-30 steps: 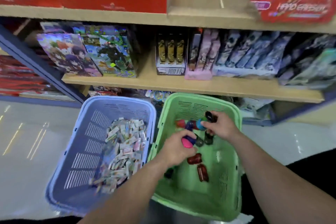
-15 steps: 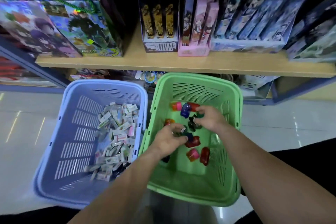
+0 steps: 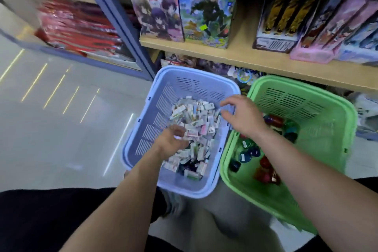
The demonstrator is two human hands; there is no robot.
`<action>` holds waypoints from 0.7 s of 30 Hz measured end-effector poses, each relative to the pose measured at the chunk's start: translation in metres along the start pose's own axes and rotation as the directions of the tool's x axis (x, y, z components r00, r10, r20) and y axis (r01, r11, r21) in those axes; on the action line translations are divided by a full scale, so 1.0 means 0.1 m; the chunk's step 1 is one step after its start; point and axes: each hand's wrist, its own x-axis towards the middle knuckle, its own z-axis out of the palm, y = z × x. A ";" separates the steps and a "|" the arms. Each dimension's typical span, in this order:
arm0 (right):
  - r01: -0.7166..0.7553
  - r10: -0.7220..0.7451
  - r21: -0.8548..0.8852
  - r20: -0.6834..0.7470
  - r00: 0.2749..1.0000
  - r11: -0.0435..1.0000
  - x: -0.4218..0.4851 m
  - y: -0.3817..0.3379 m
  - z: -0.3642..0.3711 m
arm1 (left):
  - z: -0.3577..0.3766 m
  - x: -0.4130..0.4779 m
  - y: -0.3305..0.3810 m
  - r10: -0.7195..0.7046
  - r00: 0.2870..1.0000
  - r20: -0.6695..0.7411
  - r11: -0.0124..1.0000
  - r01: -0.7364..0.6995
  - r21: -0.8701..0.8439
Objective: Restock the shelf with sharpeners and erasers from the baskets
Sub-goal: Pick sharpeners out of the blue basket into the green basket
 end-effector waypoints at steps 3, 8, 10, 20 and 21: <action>0.048 -0.047 -0.074 0.019 0.999 0.996 0.16 -0.05 0.23 | 0.07 0.11 -0.30 -0.031 0.995 0.090 0.999 0.027 0.046; 0.128 -0.112 -0.325 0.066 0.991 0.937 0.29 -0.01 0.55 | 0.27 0.48 -0.50 -0.031 0.975 0.218 0.915 -0.060 0.400; 0.143 -0.131 -0.419 0.059 0.990 0.897 0.29 0.03 0.62 | 0.34 0.59 -0.55 -0.009 0.960 0.280 0.804 -0.160 0.573; 0.174 -0.173 -0.379 0.037 0.984 0.909 0.33 0.09 0.66 | 0.48 0.82 -0.64 0.084 0.964 0.251 0.654 -0.244 0.716; 0.173 -0.172 -0.366 0.037 0.984 0.914 0.33 0.10 0.66 | 0.42 0.84 -0.63 0.094 0.971 0.218 0.696 -0.221 0.684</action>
